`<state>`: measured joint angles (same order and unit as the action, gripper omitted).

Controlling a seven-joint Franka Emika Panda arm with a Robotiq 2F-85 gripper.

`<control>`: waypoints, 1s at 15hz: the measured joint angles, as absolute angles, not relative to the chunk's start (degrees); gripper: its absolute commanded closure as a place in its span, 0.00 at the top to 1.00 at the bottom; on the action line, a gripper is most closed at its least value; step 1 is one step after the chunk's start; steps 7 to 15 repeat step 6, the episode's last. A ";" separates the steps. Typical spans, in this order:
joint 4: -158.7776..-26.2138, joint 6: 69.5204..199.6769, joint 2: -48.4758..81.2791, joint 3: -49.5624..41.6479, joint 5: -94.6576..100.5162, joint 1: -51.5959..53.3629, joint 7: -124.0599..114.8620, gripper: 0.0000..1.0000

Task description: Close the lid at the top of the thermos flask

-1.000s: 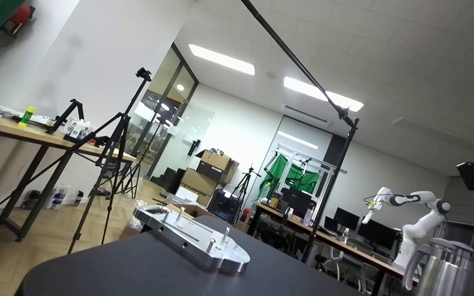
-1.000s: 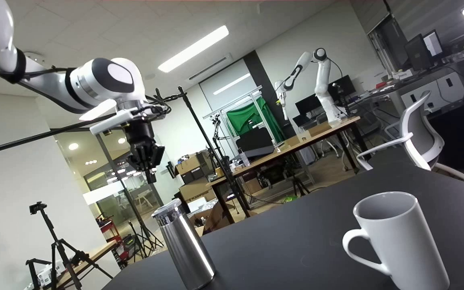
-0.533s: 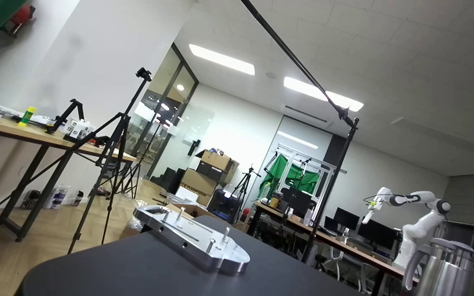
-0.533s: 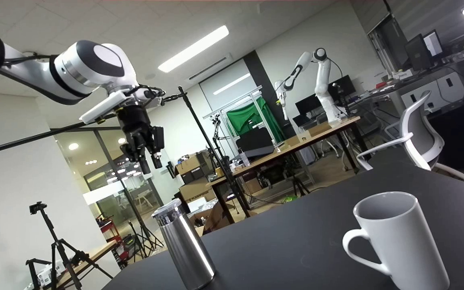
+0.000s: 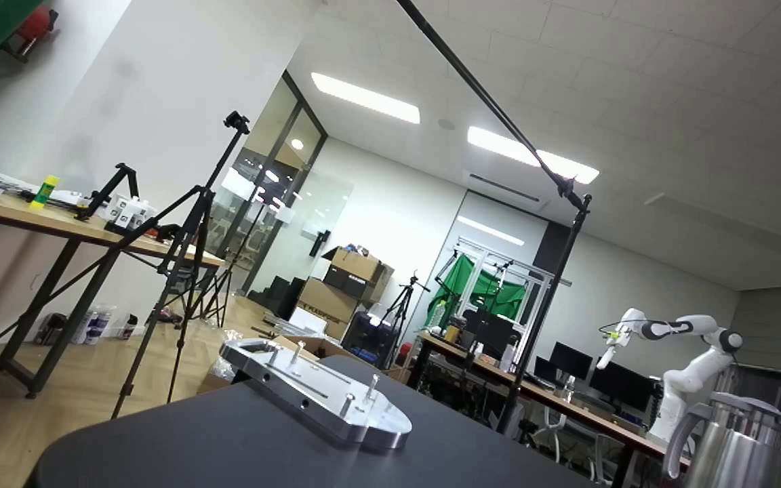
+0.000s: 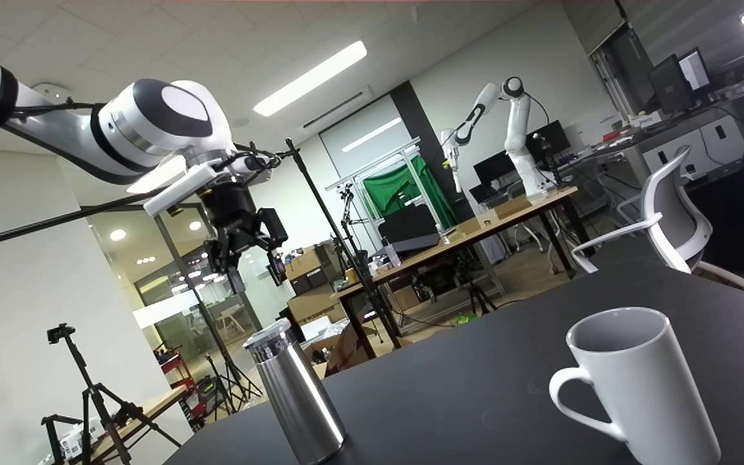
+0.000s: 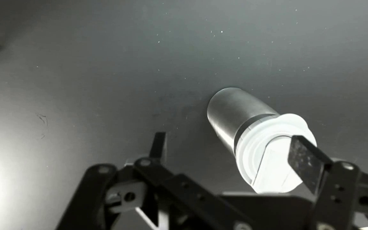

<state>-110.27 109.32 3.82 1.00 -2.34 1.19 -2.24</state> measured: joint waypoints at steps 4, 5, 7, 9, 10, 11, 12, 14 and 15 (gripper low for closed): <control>-110.79 109.52 3.82 1.00 -2.11 1.19 -2.48 1.00; -110.80 109.52 3.82 1.00 -2.10 1.20 -2.52 1.00; -110.81 109.52 3.82 1.00 -2.10 1.20 -2.53 1.00; -110.81 109.52 3.82 1.00 -2.10 1.20 -2.53 1.00; -110.81 109.52 3.82 1.00 -2.10 1.20 -2.53 1.00; -110.81 109.52 3.82 1.00 -2.10 1.20 -2.53 1.00; -110.81 109.52 3.82 1.00 -2.10 1.20 -2.53 1.00; -110.81 109.52 3.82 1.00 -2.10 1.20 -2.53 1.00; -110.81 109.52 3.82 1.00 -2.10 1.20 -2.53 1.00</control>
